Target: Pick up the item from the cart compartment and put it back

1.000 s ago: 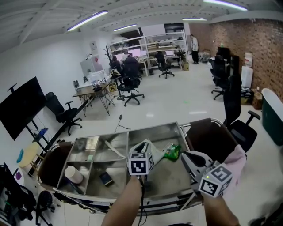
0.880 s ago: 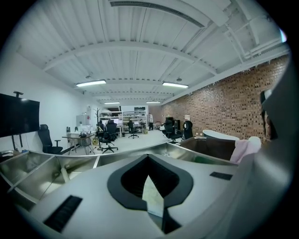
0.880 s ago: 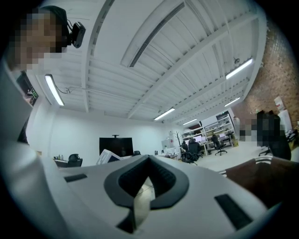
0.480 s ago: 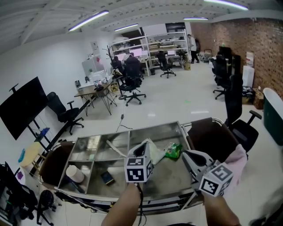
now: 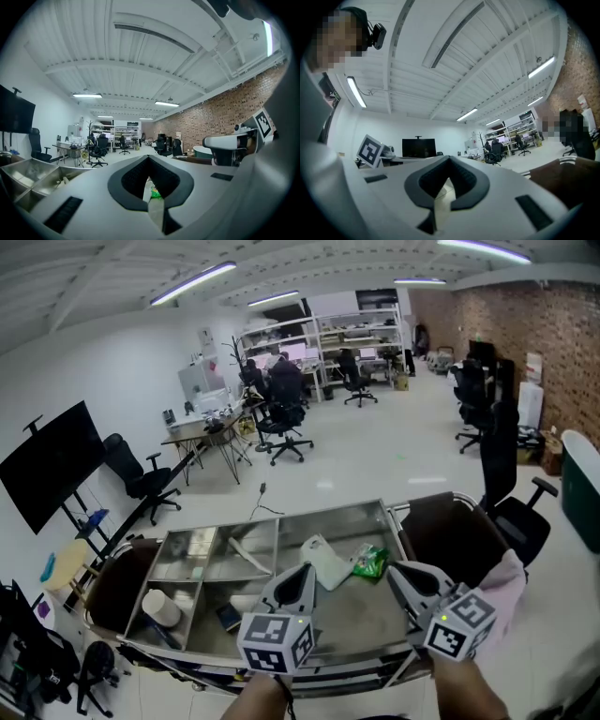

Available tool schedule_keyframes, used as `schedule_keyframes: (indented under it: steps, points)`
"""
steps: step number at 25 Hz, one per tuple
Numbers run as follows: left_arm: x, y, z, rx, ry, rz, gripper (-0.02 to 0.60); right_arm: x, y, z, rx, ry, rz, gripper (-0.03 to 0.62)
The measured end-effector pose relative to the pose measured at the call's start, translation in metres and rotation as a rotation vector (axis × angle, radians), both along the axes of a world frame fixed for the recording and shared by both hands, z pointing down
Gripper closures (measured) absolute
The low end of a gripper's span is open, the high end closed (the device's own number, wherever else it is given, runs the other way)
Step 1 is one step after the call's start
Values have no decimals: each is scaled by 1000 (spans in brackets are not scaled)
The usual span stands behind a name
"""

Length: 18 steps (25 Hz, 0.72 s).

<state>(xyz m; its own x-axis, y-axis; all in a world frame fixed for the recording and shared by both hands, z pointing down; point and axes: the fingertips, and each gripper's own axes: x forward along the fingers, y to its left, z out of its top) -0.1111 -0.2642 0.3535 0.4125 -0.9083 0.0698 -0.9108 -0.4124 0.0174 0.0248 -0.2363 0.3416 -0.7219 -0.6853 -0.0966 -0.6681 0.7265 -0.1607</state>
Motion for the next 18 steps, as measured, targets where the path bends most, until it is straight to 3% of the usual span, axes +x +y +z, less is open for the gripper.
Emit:
schedule_keyframes:
  steps: [13, 18]
  points:
    - [-2, 56, -4, 51, -4, 6, 581, 0, 20, 4, -9, 7, -20, 579]
    - [-3, 77, 0, 59, 42, 9, 581, -1, 34, 17, -34, 35, -23, 579]
